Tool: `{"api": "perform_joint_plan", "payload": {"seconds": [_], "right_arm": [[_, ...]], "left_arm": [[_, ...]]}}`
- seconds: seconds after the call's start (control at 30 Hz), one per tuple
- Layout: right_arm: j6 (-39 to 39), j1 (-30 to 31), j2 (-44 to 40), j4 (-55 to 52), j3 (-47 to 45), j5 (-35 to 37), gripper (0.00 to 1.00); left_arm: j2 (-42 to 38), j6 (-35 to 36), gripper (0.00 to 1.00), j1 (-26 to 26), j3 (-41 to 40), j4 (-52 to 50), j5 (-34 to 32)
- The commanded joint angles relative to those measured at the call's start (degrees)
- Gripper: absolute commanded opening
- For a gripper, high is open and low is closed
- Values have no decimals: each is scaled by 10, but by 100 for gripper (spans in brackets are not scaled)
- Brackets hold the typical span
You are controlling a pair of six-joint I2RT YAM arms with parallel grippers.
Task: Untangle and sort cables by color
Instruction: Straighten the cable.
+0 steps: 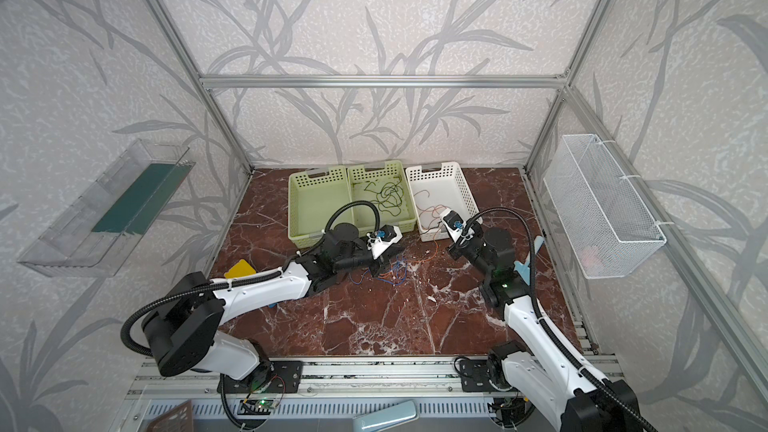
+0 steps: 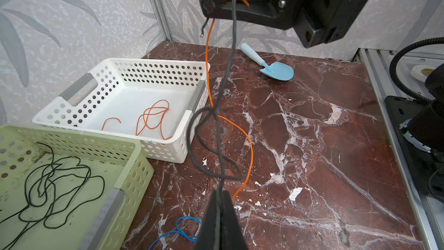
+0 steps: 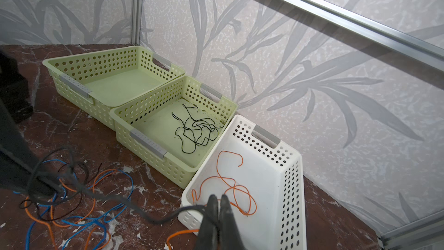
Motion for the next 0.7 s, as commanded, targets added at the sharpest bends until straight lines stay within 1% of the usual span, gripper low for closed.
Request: {"api": "perform_joint_plan", "payload": {"seconds": [0.0, 0.07, 0.2, 0.3, 0.37, 0.5, 0.53, 0.6, 0.67], "right_arm": [[7, -4, -7, -5, 17, 10, 0], [11, -6, -13, -4, 17, 22, 0], [16, -9, -20, -4, 16, 19, 0], [16, -9, -21, -6, 16, 6, 0], [16, -9, -20, -6, 14, -13, 0], [-7, -7, -7, -5, 16, -86, 0], [-7, -5, -5, -6, 17, -94, 0], [-14, 6, -2, -9, 16, -89, 0], [-40, 30, 3, -25, 19, -66, 0]], "left_arm": [[-19, 23, 0, -1, -8, -14, -9], [-20, 23, 0, 0, -14, -13, -23], [-25, 24, 0, 0, -22, -14, -37], [-25, 24, 0, 0, -21, -18, -36], [-25, 23, 0, 0, -20, -18, -34], [-22, 26, 0, 0, -8, -29, -33], [-21, 27, 0, 0, -4, -31, -32], [-19, 28, 0, -1, 6, -39, -29], [-18, 30, 0, -1, 14, -44, -30]]}}
